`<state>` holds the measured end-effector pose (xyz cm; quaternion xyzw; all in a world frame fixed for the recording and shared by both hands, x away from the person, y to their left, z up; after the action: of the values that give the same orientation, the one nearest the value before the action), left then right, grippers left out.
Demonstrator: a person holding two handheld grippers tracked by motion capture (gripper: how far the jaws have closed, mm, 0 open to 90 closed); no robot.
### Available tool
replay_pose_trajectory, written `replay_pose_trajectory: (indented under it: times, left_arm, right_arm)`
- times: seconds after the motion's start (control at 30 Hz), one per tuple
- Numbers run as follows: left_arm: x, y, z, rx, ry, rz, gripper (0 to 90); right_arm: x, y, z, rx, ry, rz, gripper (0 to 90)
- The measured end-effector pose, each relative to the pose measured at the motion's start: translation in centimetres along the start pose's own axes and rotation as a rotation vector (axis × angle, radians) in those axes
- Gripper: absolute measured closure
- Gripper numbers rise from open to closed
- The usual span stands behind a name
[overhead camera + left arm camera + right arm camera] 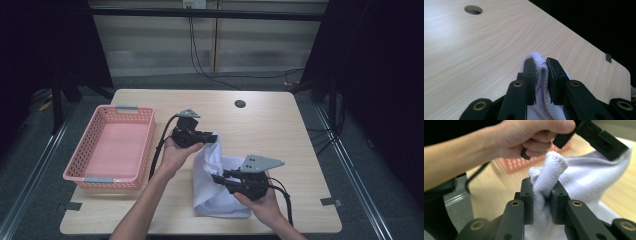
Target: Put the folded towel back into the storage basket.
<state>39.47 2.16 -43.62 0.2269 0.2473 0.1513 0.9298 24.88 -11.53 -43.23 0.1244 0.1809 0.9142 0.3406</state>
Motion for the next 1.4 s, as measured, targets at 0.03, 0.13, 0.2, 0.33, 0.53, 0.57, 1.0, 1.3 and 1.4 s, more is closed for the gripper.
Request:
replay_pose_trajectory:
  times: [0.03,0.13,0.2,0.33,0.53,0.57,1.0,1.3,1.4]
  left_arm:
    - [0.0,-0.7,-0.2,0.012,0.005,-0.004,77.6]
    - [-0.1,-2.6,-1.0,0.035,-0.002,-0.002,75.6]
    - [-0.2,-3.9,-1.4,0.058,0.001,-0.004,75.6]
    - [-0.5,-5.9,-2.0,0.073,0.012,-0.024,74.6]
    - [-1.6,-7.0,-1.8,0.063,-0.005,-0.074,65.7]
    - [-1.8,-6.9,-1.6,0.041,-0.015,-0.078,64.5]
    - [-5.2,-0.5,-5.5,0.114,-0.105,-0.060,54.4]
    - [-8.7,1.0,-12.6,0.268,-0.153,-0.107,50.9]
    - [-8.5,0.9,-13.6,0.277,-0.148,-0.102,51.2]
  right_arm:
    - [-0.3,0.4,-0.9,0.009,-0.009,-0.017,75.7]
    - [-1.0,1.1,-2.8,0.057,-0.020,-0.042,74.5]
    - [-1.6,1.6,-3.9,0.082,-0.036,-0.056,74.5]
    - [-2.2,2.4,-6.0,0.142,-0.049,-0.069,72.9]
    - [-2.3,3.6,-8.0,0.204,-0.061,-0.085,65.2]
    - [-2.3,3.8,-8.1,0.207,-0.060,-0.079,63.7]
    - [-5.5,6.9,-5.9,0.118,-0.117,-0.168,36.4]
    - [-9.9,-0.5,-2.2,0.162,-0.067,-0.195,36.4]
    - [-11.1,-3.5,-1.6,0.198,-0.063,-0.211,36.0]
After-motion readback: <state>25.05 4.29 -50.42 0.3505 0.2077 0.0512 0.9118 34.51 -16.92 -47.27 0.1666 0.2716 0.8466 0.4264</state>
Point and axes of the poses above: each handheld gripper's, and its own axes: y roughly backward along the jaws, z roughly out of its top, x roughly to its left, the point moved 4 cm from there along -y, roughly forward along the jaws, and after that the axes turned 7 degrees about -z, right-handed, at the moved point
